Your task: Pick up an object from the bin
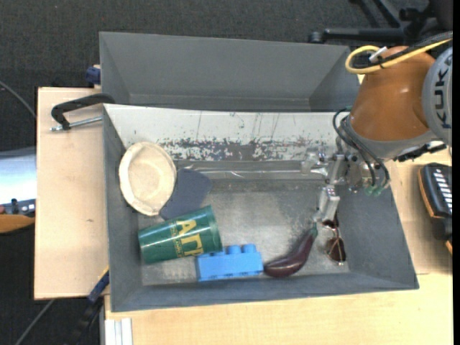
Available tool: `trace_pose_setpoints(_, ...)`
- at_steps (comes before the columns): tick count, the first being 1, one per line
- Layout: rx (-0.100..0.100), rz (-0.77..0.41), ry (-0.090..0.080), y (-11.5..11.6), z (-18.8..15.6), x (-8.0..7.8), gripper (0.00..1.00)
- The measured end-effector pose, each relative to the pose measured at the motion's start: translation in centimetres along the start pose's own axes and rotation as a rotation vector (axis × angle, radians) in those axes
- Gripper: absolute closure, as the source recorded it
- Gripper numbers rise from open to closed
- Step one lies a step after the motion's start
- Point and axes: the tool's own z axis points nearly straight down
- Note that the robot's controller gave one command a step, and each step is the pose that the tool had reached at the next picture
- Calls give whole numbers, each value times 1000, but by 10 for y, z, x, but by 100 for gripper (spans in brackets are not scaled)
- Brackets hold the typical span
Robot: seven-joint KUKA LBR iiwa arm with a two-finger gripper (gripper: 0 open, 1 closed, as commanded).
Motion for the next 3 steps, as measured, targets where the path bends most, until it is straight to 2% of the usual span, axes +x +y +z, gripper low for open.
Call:
trace_pose_setpoints(1,1,-1,-9,0,-5,-2,0)
trace_pose_setpoints(2,3,-215,-13,11,42,25,0)
trace_pose_setpoints(3,0,-369,-4,19,69,44,0)
